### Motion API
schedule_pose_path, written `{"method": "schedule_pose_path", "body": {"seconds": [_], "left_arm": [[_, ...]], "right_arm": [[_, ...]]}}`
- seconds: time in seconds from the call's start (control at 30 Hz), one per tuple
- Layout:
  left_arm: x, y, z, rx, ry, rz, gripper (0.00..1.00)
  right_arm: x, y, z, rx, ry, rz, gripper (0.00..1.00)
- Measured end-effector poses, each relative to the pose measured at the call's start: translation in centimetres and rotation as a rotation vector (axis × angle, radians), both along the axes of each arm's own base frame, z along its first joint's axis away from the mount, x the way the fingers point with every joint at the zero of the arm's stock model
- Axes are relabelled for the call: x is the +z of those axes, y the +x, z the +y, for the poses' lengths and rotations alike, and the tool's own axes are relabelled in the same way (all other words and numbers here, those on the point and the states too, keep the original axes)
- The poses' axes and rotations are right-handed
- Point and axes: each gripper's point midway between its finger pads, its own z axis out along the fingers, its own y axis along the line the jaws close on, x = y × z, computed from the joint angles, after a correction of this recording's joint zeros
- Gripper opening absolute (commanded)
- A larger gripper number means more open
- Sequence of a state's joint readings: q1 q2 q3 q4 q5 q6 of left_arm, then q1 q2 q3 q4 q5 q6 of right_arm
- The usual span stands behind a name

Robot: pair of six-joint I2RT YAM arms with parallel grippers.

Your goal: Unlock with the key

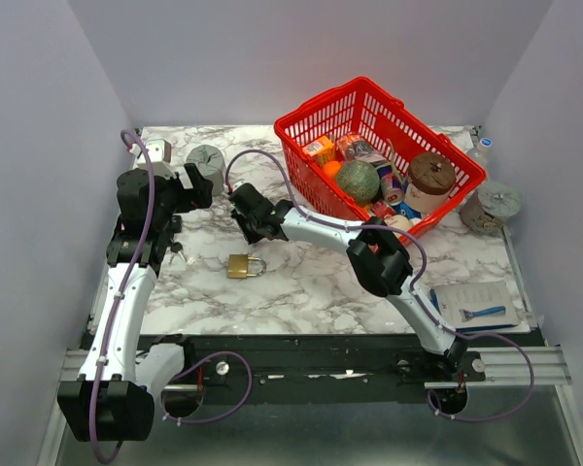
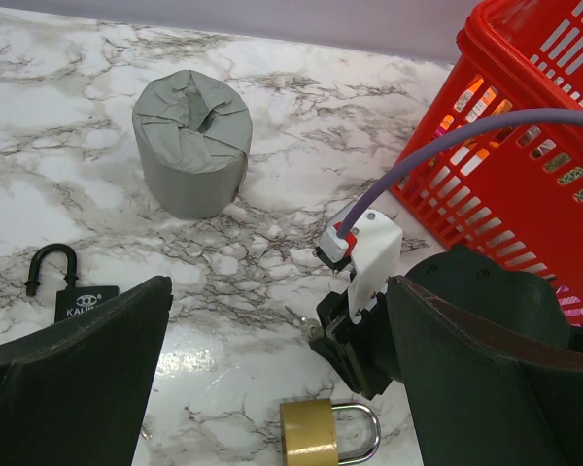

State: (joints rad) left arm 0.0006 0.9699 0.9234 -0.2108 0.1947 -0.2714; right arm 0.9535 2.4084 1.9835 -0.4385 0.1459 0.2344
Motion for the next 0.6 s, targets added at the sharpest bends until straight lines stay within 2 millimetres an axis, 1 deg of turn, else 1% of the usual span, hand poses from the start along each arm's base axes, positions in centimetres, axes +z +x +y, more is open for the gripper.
{"method": "schedule_pose_path", "body": {"seconds": [0.07, 0.2, 0.4, 0.5, 0.53, 0.6], "left_arm": [[0.0, 0.0, 0.0, 0.0, 0.0, 0.0, 0.99], [0.0, 0.0, 0.0, 0.0, 0.0, 0.0, 0.99], [0.0, 0.0, 0.0, 0.0, -0.002, 0.0, 0.99], [0.0, 0.0, 0.0, 0.0, -0.003, 0.001, 0.99], [0.0, 0.0, 0.0, 0.0, -0.003, 0.001, 0.99], [0.0, 0.0, 0.0, 0.0, -0.003, 0.001, 0.99]], "right_arm": [[0.1, 0.0, 0.1, 0.001, 0.003, -0.001, 0.23], [-0.1, -0.2, -0.3, 0.0, -0.005, 0.004, 0.22], [-0.3, -0.7, -1.2, -0.004, -0.005, 0.002, 0.19], [-0.3, -1.3, -2.0, -0.005, -0.013, 0.009, 0.15], [-0.3, -1.6, -2.4, -0.006, -0.017, 0.014, 0.11], [-0.4, -2.2, -3.2, -0.009, -0.02, 0.023, 0.07]]}}
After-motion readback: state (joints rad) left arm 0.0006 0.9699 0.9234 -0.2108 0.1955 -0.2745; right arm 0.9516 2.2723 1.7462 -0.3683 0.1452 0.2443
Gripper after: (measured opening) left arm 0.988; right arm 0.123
